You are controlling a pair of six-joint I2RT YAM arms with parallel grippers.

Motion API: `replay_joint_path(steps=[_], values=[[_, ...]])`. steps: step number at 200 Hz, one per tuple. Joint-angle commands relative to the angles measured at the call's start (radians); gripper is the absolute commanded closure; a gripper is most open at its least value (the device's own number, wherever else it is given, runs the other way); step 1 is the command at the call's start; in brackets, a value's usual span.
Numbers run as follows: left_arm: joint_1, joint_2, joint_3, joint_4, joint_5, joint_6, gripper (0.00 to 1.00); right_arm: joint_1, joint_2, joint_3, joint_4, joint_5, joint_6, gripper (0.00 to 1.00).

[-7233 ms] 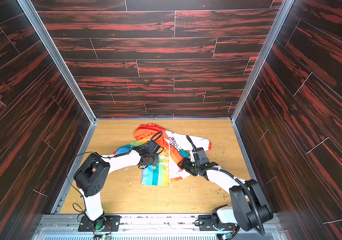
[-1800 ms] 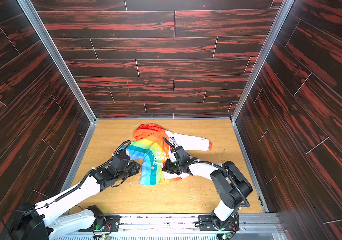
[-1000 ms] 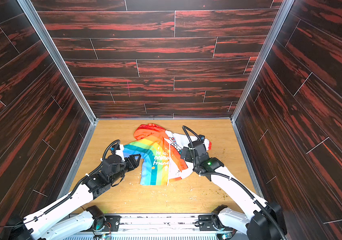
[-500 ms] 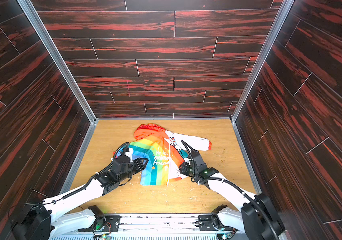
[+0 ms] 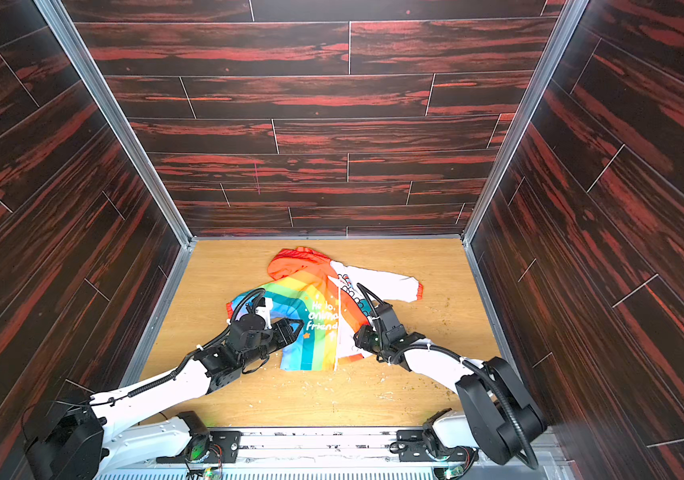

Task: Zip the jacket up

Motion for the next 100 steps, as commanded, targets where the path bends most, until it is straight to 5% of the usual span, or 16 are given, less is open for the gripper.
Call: replay_joint_path(steps=[1,100], values=[[-0.005,-0.022,-0.006,0.009,-0.007,-0.011,0.44,-0.011,0.044,0.011,0.043,0.011,0.02,0.51],[-0.007,-0.029,-0.004,-0.001,-0.012,-0.009,0.44,-0.022,0.117,0.024,0.098,-0.043,0.031,0.62]])
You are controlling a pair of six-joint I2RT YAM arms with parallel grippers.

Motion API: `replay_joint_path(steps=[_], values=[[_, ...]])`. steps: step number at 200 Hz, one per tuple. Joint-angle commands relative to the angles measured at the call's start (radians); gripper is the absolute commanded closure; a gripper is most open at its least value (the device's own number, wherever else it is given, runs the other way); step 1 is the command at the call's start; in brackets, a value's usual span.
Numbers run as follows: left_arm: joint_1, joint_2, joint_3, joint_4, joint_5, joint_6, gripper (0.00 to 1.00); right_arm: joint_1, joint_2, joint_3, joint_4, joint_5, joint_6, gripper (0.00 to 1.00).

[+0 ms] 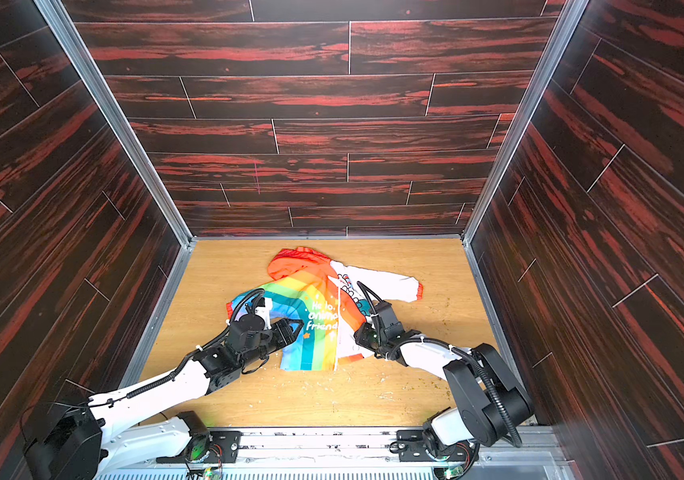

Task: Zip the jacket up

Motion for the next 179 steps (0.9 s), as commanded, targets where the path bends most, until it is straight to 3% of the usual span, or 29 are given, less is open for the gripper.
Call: replay_joint_path(steps=[1,50,98,148,179], values=[[-0.006,-0.02,-0.004,-0.001,-0.011,-0.01,0.44,-0.002,0.033,0.009,0.017,-0.012,0.012,0.62],[-0.005,-0.018,0.004,-0.001,0.0,-0.011,0.44,-0.001,0.058,0.034,0.024,-0.031,0.01,0.76],[-0.006,0.045,0.048,0.028,0.054,-0.017,0.44,-0.035,0.038,0.056,0.033,-0.082,0.011,1.0],[0.002,0.123,0.145,0.073,0.05,-0.036,0.39,-0.122,-0.096,0.066,0.05,-0.207,-0.002,1.0],[0.013,0.256,0.215,0.196,0.149,-0.107,0.38,-0.148,-0.152,0.077,0.102,-0.346,0.009,1.0]])
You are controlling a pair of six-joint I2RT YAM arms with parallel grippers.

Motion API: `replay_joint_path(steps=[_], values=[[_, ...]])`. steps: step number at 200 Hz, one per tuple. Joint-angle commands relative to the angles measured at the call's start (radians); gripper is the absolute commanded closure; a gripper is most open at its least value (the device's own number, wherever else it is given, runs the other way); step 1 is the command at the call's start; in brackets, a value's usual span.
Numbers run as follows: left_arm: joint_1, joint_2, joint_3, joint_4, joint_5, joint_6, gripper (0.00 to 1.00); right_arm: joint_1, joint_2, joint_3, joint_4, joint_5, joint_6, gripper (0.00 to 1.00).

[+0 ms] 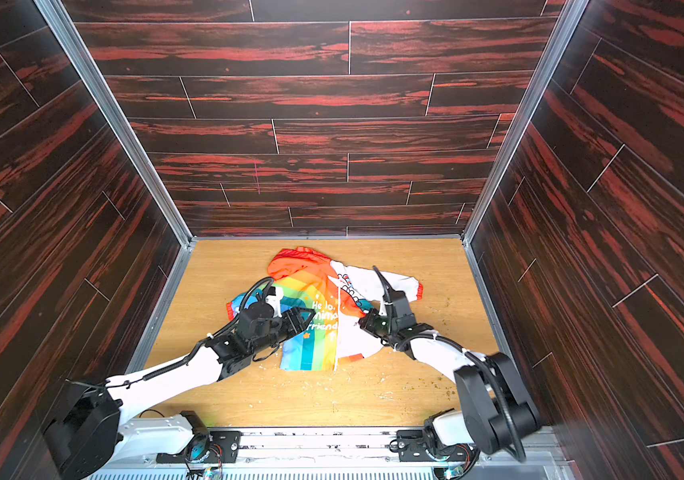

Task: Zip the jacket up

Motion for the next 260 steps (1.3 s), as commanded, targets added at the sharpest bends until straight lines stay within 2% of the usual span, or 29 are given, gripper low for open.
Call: replay_joint_path(steps=[1,26,65,90,147,209,260], values=[[0.009,0.09,0.062,0.117,0.082,-0.068,0.38,-0.01,-0.055,0.032,0.054,-0.137,0.007,1.0],[0.011,0.222,0.121,0.247,0.169,-0.157,0.4,-0.011,-0.089,0.036,0.085,-0.18,0.019,1.0],[0.018,0.432,0.079,0.74,0.163,-0.453,0.41,-0.013,-0.136,-0.01,0.208,-0.232,0.076,1.0],[0.009,0.558,0.061,0.948,0.128,-0.576,0.43,-0.013,-0.123,-0.036,0.313,-0.278,0.134,1.0],[-0.001,0.539,0.05,0.928,0.071,-0.56,0.42,-0.003,-0.088,-0.04,0.391,-0.29,0.194,1.0],[-0.013,0.642,0.123,1.079,0.067,-0.67,0.42,0.019,-0.079,-0.037,0.398,-0.272,0.198,1.0],[-0.031,0.647,0.12,1.09,0.065,-0.689,0.42,0.019,-0.075,-0.038,0.402,-0.266,0.197,1.0]])
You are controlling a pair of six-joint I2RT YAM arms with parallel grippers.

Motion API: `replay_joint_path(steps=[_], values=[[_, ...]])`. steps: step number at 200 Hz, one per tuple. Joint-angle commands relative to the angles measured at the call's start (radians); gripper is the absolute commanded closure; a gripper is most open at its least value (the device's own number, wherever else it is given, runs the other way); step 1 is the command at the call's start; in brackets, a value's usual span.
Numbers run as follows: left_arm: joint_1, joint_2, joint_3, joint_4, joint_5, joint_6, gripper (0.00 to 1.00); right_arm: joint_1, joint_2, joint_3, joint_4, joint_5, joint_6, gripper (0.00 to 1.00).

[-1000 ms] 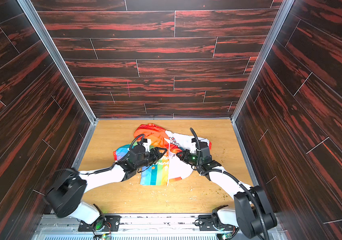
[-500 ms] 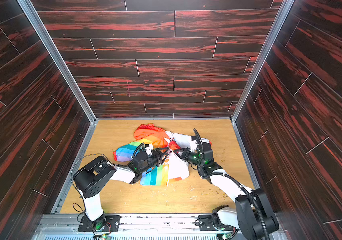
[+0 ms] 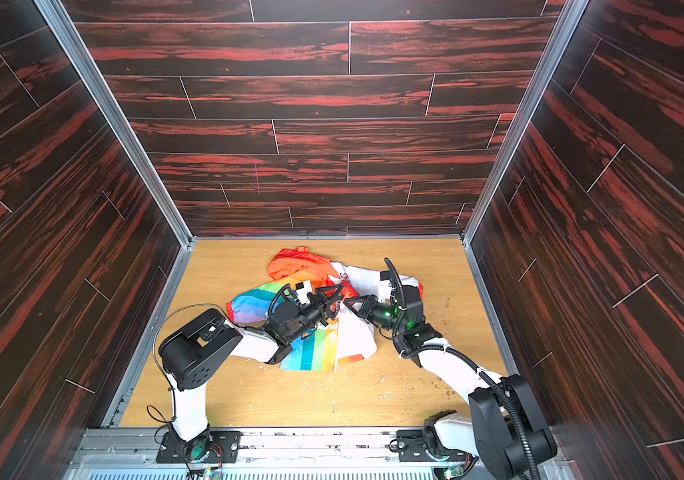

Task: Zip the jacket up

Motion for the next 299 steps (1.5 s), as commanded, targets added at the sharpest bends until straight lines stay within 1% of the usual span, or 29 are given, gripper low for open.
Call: replay_joint_path(steps=[1,35,76,105,141,177,195,205,229,248,258,299], values=[[-0.008,-0.005,0.0,0.061,-0.011,-0.032,0.42,0.005,0.02,0.001,0.031,0.002,0.013,1.0],[-0.018,-0.015,-0.04,0.078,-0.022,-0.039,0.42,0.005,0.02,0.01,0.023,0.006,0.01,1.0],[-0.026,-0.015,-0.04,0.078,-0.024,-0.037,0.42,0.006,0.02,0.022,0.019,0.004,0.008,1.0],[-0.027,-0.007,-0.025,0.078,-0.027,-0.038,0.42,0.007,0.016,0.022,0.016,0.0,0.01,1.0],[-0.032,0.017,0.029,0.078,-0.024,-0.047,0.42,0.008,0.007,0.007,0.014,0.001,0.011,1.0],[-0.03,0.012,0.025,0.079,-0.06,-0.036,0.42,0.007,-0.005,-0.008,0.013,0.005,0.012,1.0],[-0.03,0.007,0.013,0.079,-0.064,-0.027,0.47,0.007,-0.012,-0.011,0.001,0.006,0.005,1.0],[-0.029,-0.002,0.002,0.078,-0.068,-0.021,0.54,0.007,-0.016,-0.013,-0.011,0.008,-0.002,1.0],[-0.023,-0.026,-0.04,0.078,-0.089,0.0,0.64,0.006,-0.025,-0.015,-0.022,0.01,-0.013,1.0],[-0.012,-0.033,-0.049,0.078,-0.073,0.011,0.73,0.007,-0.027,-0.019,-0.034,0.007,-0.02,1.0],[-0.007,-0.034,-0.047,0.078,-0.066,0.015,0.8,0.008,-0.03,-0.024,-0.037,0.007,-0.023,1.0],[0.012,-0.046,-0.051,0.078,-0.044,0.037,0.92,0.007,-0.033,-0.033,-0.054,0.006,-0.038,1.0]])
